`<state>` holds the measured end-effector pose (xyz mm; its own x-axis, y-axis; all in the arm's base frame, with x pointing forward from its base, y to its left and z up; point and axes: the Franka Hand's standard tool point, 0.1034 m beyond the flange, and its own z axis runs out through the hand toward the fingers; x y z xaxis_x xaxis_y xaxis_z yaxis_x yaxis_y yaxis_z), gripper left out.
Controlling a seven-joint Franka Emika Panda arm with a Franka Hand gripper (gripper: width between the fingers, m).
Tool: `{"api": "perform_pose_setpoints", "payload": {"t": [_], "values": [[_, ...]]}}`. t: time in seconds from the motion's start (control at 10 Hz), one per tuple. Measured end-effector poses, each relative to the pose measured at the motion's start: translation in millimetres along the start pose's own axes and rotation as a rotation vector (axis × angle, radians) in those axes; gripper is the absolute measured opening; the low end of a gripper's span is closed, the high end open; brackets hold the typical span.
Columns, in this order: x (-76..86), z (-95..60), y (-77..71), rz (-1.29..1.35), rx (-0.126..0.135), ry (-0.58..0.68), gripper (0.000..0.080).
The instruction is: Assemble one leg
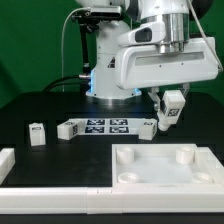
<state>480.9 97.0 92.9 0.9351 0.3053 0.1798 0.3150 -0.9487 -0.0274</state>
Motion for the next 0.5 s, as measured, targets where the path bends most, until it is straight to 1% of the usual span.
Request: {"api": "perform_pose_setpoints", "payload": {"t": [0.1,0.2,0.5], "values": [[18.8,3.6,1.3,-0.004,0.003,0.017,0.029],[30.4,3.0,1.8,-0.013,0.002,0.033,0.029],[27.2,4.6,1.7,-0.011,0.003,0.027,0.029]]}}
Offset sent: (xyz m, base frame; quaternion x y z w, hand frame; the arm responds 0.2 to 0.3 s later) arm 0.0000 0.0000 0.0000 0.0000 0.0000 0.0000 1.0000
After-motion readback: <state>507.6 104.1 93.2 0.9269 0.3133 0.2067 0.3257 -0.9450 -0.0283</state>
